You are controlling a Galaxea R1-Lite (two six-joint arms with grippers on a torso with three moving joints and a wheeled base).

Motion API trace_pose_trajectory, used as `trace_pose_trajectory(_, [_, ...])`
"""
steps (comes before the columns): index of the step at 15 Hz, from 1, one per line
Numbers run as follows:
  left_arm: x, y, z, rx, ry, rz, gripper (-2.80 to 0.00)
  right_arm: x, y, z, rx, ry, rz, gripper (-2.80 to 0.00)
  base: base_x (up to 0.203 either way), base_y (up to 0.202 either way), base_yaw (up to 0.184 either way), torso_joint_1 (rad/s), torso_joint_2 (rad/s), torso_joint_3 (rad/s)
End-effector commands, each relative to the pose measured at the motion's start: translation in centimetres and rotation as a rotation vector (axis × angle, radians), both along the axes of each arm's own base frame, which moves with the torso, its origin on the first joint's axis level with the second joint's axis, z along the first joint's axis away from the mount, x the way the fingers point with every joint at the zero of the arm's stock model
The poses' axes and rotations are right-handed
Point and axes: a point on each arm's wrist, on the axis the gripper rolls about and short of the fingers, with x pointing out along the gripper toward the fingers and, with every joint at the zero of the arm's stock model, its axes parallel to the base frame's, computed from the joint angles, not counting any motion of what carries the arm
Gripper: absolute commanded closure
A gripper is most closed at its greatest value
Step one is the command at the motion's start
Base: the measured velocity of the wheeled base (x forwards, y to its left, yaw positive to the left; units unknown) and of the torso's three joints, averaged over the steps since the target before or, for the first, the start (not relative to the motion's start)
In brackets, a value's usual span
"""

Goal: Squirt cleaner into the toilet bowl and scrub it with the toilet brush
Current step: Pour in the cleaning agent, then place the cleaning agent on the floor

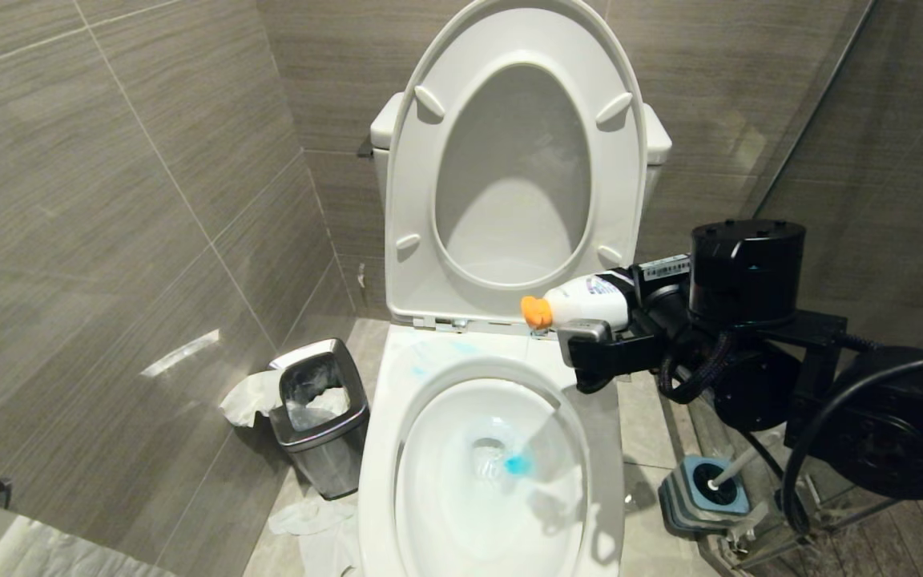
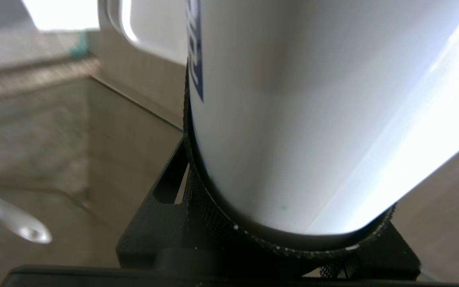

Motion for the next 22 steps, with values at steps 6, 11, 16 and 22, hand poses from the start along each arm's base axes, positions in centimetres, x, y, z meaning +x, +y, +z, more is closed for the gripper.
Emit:
trace_pose_trajectory(6, [0.0,0.0,0.0,0.000,0.001,0.000,0.00,-0.9,2.5,-1.5,0.320,0.031,0.013,0.00,0.000,0.000,0.000,0.000,0.00,0.000])
trace_pose_trajectory(11, [0.0,0.0,0.0,0.000,0.001,0.000,0.00,-1.9,2.1,0.8,0.539,-0.020,0.005,0.00,0.000,0.000,0.000,0.000,0.00,0.000])
trace_pose_trajectory(16, [0.0,0.0,0.0,-0.015,0.001,0.009,0.00,-3.0,1.1,3.2,0.801,-0.034,-0.009,0.00,0.000,0.000,0.000,0.000,0.00,0.000])
trace_pose_trajectory(22, [0.0,0.0,0.0,-0.032,0.002,0.009,0.00,-4.5,-0.1,5.3,1.287,-0.021,-0.053,0.00,0.000,0.000,0.000,0.000,0.00,0.000])
